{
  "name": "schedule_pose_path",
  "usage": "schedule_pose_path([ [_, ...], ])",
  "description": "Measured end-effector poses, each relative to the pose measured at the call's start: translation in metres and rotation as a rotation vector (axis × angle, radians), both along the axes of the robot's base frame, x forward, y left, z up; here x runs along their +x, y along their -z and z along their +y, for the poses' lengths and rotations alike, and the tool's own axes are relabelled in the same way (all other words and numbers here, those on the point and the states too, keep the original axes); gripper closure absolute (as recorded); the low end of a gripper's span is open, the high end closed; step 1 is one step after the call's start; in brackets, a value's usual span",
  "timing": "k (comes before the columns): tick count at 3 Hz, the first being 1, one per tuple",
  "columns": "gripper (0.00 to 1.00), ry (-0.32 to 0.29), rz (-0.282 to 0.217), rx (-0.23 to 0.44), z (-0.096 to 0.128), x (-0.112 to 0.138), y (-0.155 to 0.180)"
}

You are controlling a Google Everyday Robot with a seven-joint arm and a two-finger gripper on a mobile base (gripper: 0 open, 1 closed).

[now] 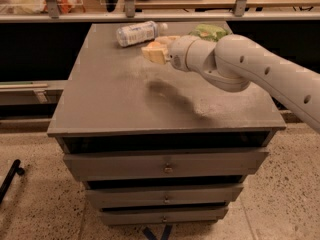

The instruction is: Move orange near blue plastic bottle

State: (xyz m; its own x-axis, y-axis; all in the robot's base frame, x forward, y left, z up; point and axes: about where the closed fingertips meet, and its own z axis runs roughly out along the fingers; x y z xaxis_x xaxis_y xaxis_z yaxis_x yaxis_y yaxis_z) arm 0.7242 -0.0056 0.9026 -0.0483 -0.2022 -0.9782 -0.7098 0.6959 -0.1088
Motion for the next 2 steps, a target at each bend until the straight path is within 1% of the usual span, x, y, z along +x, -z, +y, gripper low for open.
schedule_pose_path([
  [1,1.00,0.052,0.034,0.000,-0.018,0.034,0.021],
  [2,1.00,0.055,0.020,0.013,-0.023,0.062,0.020],
])
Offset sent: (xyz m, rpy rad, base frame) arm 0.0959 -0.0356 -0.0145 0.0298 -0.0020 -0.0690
